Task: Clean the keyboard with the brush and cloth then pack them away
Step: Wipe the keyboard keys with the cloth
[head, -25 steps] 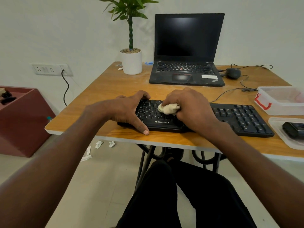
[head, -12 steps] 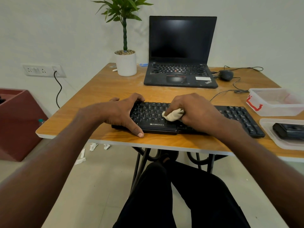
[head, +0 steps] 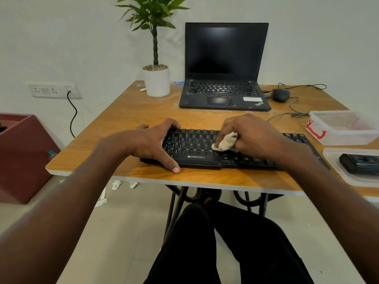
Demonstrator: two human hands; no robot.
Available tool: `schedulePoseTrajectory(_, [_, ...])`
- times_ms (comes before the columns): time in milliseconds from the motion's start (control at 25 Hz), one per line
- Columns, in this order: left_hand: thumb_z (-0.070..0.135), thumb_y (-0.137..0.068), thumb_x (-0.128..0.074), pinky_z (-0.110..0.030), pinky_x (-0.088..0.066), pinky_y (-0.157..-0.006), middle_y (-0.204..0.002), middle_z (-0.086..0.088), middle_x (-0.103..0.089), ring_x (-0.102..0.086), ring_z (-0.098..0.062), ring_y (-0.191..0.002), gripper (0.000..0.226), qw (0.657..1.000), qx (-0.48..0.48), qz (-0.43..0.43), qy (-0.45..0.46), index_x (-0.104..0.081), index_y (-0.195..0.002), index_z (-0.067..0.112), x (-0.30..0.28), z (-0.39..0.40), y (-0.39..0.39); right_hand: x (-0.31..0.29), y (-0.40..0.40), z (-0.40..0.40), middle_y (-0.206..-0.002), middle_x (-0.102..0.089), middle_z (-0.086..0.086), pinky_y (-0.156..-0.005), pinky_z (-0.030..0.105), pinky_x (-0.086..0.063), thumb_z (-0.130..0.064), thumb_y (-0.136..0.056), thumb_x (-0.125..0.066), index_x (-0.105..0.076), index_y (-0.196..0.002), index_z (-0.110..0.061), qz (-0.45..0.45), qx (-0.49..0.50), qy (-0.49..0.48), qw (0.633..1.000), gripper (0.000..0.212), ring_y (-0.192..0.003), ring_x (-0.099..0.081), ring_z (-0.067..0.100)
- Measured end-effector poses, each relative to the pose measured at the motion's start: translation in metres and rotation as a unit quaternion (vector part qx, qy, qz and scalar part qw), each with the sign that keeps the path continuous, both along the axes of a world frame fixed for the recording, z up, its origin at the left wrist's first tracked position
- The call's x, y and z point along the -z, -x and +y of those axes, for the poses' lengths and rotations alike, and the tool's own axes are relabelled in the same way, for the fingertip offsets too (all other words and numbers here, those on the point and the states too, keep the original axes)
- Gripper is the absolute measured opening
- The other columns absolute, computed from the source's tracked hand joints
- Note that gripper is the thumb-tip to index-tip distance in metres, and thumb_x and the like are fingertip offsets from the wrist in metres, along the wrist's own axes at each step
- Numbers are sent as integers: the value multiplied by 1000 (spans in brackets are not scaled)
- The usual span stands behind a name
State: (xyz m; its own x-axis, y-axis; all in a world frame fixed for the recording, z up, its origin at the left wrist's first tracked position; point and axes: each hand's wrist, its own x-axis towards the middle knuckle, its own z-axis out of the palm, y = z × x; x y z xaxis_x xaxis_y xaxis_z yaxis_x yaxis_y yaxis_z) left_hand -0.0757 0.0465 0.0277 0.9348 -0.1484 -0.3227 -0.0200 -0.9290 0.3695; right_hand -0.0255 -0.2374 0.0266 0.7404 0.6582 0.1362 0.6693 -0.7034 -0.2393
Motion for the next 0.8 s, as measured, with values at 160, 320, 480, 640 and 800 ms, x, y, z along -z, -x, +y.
schedulePoseTrajectory(160, [54, -62, -95, -51, -22, -122, -139, 11, -33, -23, -32, -149, 118, 1000, 2, 0, 3, -18, -152, 50, -1, 0, 0, 0, 2, 5, -105, -66, -16, -76, 42, -54, -9, -85, -73, -78, -105, -43, -43, 8, -9, 999, 40, -99, -60, 13])
schedulePoseTrajectory(320, [60, -57, -95, -51, -30, -117, -137, 11, -33, -28, -31, -144, 121, 1000, 2, 2, -3, -18, -150, 53, 2, 3, -3, 4, 7, 10, -104, -67, -16, -75, 42, -54, -8, -86, -71, -79, -102, -42, -21, -16, -12, 1000, 38, -97, -60, 12])
schedulePoseTrajectory(480, [62, -53, -96, -52, -39, -113, -138, 11, -34, -32, -28, -136, 125, 1000, -3, 6, -7, -17, -150, 55, 3, 4, -8, -7, -3, -6, -105, -72, -9, -78, 41, -55, -20, -88, -74, -79, -101, -41, -35, 89, 38, 995, 25, -99, -64, 17])
schedulePoseTrajectory(640, [65, -50, -98, -57, -42, -112, -140, 9, -37, -36, -29, -135, 125, 1000, -8, 12, -13, -18, -146, 59, 5, 5, -9, 8, 6, 12, -108, -68, -12, -76, 40, -55, -17, -86, -78, -78, -109, -44, -97, 84, -54, 990, 35, -100, -63, 16])
schedulePoseTrajectory(800, [65, -51, -97, -56, -42, -112, -143, 8, -37, -35, -29, -135, 124, 1000, -10, 15, -19, -18, -147, 58, 4, 4, -9, 12, 5, 11, -106, -66, -10, -69, 32, -46, -12, -89, -72, -78, -108, -43, -81, 76, -3, 994, 37, -100, -61, 18])
